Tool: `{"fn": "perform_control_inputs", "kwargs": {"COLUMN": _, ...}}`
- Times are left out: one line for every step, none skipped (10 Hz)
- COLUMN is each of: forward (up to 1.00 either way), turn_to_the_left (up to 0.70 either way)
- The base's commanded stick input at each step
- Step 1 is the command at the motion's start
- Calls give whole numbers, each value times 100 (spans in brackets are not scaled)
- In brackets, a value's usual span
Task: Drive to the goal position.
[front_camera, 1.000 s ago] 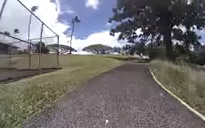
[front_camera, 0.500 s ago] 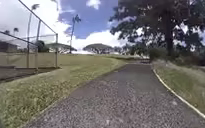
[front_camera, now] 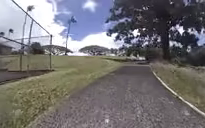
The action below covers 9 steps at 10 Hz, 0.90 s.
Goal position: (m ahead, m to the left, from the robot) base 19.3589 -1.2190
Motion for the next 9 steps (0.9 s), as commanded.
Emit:
{"fn": "perform_control_inputs", "kwargs": {"forward": 70, "turn_to_the_left": -8}}
{"fn": "perform_control_inputs", "kwargs": {"forward": 70, "turn_to_the_left": -1}}
{"fn": "perform_control_inputs", "kwargs": {"forward": 70, "turn_to_the_left": 0}}
{"fn": "perform_control_inputs", "kwargs": {"forward": 70, "turn_to_the_left": 0}}
{"fn": "perform_control_inputs", "kwargs": {"forward": 70, "turn_to_the_left": -1}}
{"fn": "perform_control_inputs", "kwargs": {"forward": 70, "turn_to_the_left": -6}}
{"fn": "perform_control_inputs", "kwargs": {"forward": 70, "turn_to_the_left": -29}}
{"fn": "perform_control_inputs", "kwargs": {"forward": 70, "turn_to_the_left": -35}}
{"fn": "perform_control_inputs", "kwargs": {"forward": 70, "turn_to_the_left": -35}}
